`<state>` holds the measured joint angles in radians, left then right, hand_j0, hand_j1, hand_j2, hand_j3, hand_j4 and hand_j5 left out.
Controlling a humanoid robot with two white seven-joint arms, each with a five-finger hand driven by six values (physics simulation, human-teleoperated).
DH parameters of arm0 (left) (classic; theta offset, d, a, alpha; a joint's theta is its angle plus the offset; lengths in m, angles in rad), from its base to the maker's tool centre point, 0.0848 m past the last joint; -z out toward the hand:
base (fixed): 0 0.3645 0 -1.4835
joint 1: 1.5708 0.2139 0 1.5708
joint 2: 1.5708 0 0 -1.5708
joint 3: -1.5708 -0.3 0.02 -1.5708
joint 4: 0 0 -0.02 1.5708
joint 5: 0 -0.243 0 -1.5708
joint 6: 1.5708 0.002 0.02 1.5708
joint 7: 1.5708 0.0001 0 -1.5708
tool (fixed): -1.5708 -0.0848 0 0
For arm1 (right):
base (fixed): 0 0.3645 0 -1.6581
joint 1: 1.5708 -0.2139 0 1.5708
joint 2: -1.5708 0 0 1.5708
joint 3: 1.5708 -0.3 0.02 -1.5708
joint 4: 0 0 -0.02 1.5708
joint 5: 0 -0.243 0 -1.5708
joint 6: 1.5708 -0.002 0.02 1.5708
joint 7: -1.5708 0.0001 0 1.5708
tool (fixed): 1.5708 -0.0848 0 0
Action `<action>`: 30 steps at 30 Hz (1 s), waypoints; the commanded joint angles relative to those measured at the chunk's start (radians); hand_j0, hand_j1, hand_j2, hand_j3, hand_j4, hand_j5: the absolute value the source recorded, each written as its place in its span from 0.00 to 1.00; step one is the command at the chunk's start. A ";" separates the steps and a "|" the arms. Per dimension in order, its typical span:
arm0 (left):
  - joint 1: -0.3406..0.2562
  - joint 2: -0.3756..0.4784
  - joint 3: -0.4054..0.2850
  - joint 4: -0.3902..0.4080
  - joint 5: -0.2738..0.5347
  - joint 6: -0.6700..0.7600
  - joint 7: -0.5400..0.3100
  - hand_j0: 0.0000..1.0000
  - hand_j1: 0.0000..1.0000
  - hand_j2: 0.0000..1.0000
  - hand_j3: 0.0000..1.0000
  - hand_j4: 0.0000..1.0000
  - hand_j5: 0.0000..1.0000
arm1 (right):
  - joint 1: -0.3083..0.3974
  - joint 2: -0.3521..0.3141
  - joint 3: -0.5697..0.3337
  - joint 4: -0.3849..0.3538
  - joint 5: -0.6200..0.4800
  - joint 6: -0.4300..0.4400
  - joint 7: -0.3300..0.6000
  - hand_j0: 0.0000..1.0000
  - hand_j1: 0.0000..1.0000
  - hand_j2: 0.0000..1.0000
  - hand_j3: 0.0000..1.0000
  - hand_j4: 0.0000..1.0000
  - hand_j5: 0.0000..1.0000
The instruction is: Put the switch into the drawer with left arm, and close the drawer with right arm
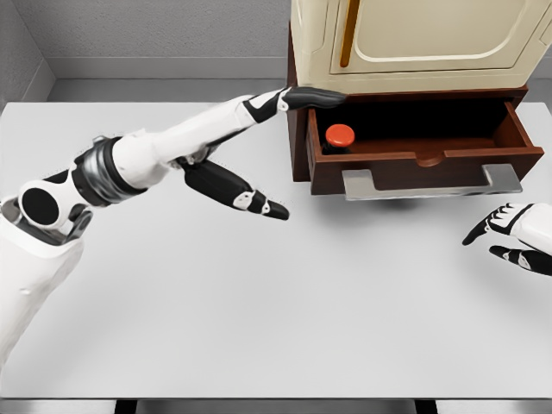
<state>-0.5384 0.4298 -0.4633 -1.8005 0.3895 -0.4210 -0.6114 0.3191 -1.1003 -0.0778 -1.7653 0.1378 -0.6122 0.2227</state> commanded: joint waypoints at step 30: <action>-0.040 0.007 -0.018 0.095 0.201 0.579 0.001 1.00 1.00 1.00 1.00 1.00 1.00 | 0.005 -0.004 0.003 0.000 -0.009 0.001 -0.002 0.58 0.58 0.58 0.58 0.58 0.58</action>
<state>-0.5829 0.4452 -0.4810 -1.7336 0.5834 0.1496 -0.6110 0.3237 -1.1027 -0.0752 -1.7653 0.1362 -0.6122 0.2211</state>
